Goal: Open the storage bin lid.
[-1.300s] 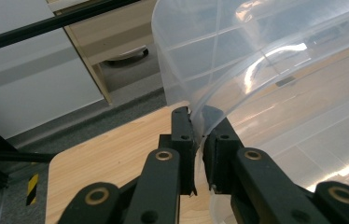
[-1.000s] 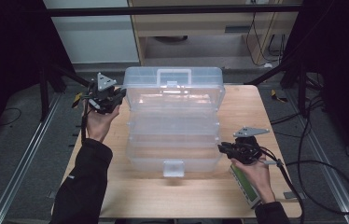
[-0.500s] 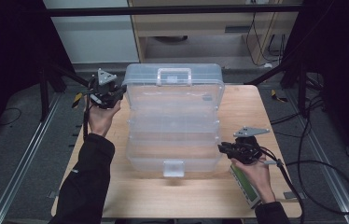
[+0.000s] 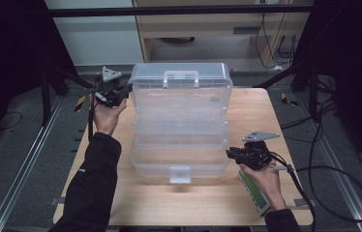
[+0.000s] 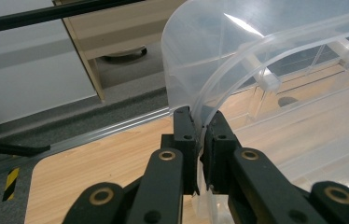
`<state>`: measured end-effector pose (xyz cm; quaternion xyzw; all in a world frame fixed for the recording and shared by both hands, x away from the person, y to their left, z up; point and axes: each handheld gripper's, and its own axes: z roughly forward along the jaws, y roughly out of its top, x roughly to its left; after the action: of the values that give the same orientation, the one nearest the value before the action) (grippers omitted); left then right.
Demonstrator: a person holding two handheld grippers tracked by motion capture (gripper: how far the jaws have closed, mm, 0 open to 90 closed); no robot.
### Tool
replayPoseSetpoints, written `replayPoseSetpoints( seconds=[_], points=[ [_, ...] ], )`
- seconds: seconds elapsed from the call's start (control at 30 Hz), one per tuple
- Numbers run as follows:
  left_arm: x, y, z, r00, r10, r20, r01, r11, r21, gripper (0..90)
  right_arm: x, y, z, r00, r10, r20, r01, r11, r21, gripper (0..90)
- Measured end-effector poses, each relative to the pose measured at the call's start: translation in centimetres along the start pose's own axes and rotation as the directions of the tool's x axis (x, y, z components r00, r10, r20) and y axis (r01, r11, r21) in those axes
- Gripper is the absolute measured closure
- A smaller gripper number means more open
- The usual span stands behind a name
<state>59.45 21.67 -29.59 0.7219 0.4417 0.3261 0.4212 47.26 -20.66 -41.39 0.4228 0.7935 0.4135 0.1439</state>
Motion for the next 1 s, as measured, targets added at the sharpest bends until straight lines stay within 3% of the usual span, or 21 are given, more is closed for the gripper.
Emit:
replayPoseSetpoints(
  seconds=[1.0],
  points=[
    [0.9, 1.1, 2.6, 0.9998, -0.018, -0.009, 0.018, 0.9997, 0.015, 83.8, -0.1, 0.1, 0.0, 1.0, 0.003, -0.008, -0.002, 1.0, 0.003, 75.9]
  ],
)
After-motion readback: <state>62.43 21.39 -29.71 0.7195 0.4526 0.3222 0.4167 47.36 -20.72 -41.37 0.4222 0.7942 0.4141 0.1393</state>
